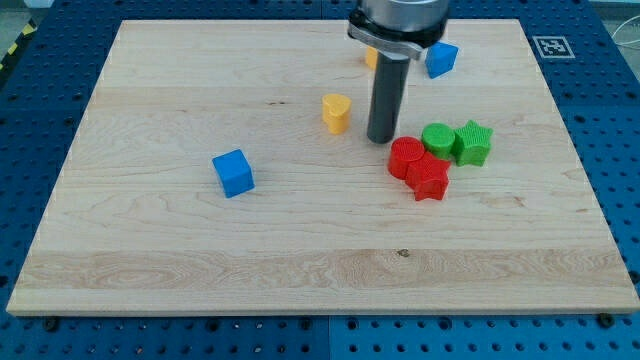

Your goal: Push green star to the right side of the red star

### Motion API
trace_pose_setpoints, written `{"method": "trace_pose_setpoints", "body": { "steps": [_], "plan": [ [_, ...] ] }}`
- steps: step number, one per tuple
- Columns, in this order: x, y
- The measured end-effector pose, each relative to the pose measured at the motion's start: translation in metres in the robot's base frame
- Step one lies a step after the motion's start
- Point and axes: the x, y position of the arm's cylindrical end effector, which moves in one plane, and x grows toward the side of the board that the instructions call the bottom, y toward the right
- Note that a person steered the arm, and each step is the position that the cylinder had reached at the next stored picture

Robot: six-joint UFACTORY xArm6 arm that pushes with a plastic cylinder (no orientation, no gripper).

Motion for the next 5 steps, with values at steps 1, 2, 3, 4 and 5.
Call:
{"method": "trace_pose_setpoints", "body": {
  "steps": [1,2,3,4,5],
  "plan": [
    [-0.033,-0.01],
    [-0.057,0.005],
    [-0.074,0.055],
    [-0.077,0.114],
    [-0.044,0.125]
  ]
}}
